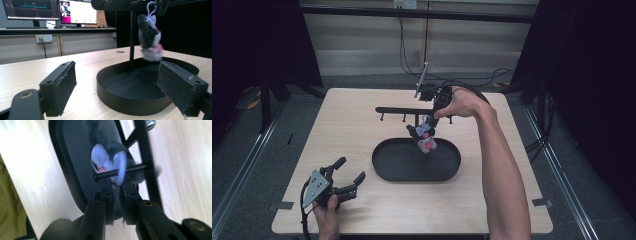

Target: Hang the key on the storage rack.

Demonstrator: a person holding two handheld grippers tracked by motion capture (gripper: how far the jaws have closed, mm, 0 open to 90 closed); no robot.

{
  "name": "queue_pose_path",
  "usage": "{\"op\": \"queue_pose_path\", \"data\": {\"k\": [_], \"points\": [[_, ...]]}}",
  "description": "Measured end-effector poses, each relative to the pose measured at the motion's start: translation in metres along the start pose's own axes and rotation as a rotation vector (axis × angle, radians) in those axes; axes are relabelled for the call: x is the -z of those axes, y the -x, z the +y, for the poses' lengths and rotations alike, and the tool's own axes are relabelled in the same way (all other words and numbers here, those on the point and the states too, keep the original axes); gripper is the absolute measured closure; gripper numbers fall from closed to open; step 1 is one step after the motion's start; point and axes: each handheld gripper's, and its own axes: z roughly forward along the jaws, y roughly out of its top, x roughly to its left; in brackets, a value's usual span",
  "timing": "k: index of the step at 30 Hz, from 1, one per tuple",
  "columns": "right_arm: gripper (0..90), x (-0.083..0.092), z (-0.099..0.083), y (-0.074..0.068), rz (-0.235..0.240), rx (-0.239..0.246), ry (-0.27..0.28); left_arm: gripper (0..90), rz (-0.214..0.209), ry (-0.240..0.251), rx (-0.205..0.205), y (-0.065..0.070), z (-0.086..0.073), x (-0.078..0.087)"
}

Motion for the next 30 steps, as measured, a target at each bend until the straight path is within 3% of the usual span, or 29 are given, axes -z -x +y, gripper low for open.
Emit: {"op": "queue_pose_path", "data": {"k": [2,4,11,21,24,30], "points": [[76.6,0.002,-0.002,-0.001,0.005,0.005,0.015,15.4,0.000,0.000,0.000,0.000,0.000,0.000],[73.6,0.004,-0.003,-0.002,0.001,-0.016,0.011,15.4,0.000,0.000,0.000,0.000,0.000,0.000],[60.1,0.002,-0.012,-0.004,0.017,-0.066,0.074,15.4,0.000,0.000,0.000,0.000,0.000,0.000],[43.5,-0.003,-0.028,-0.013,0.019,-0.096,0.132,15.4,-0.003,-0.011,-0.008,-0.001,0.000,0.001],[42.9,-0.001,-0.031,-0.019,-0.004,-0.113,0.151,15.4,-0.002,-0.005,-0.007,0.000,0.000,0.000],[39.7,-0.004,-0.040,-0.024,0.009,-0.133,0.181,15.4,-0.002,-0.005,-0.007,0.000,0.000,0.000]]}}
